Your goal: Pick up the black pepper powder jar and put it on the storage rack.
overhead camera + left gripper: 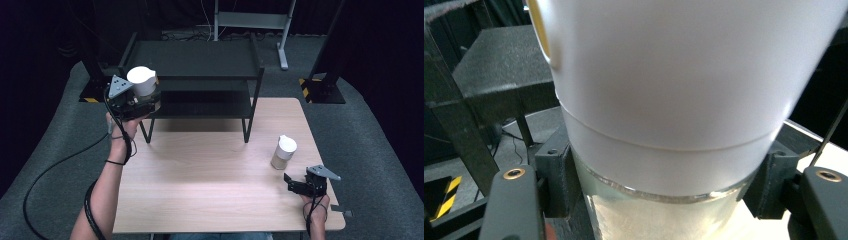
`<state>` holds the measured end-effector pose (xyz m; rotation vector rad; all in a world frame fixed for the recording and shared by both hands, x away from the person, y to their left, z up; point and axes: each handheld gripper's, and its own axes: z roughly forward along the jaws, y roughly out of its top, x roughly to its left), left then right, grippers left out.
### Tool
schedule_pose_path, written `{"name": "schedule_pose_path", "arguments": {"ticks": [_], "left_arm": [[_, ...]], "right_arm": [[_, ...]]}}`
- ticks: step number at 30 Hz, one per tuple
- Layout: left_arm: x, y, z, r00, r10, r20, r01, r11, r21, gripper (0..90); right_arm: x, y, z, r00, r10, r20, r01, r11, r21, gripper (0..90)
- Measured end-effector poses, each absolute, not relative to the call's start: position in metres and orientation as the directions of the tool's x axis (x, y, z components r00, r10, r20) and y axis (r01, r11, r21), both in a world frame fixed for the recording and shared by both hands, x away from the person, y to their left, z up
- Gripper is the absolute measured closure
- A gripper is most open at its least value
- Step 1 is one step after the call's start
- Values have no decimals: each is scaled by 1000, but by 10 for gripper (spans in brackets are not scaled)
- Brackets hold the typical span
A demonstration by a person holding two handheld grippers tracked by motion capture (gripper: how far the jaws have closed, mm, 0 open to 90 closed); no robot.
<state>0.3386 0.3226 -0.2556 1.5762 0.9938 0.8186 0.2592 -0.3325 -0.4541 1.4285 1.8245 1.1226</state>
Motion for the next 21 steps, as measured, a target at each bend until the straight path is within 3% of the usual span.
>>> {"name": "schedule_pose_path", "arguments": {"ticks": [21], "left_arm": [[344,321,-230,428,904,13,186,-102,977,303]], "right_arm": [[259,-332,-454,-276,959,63,492,84,867,12]]}}
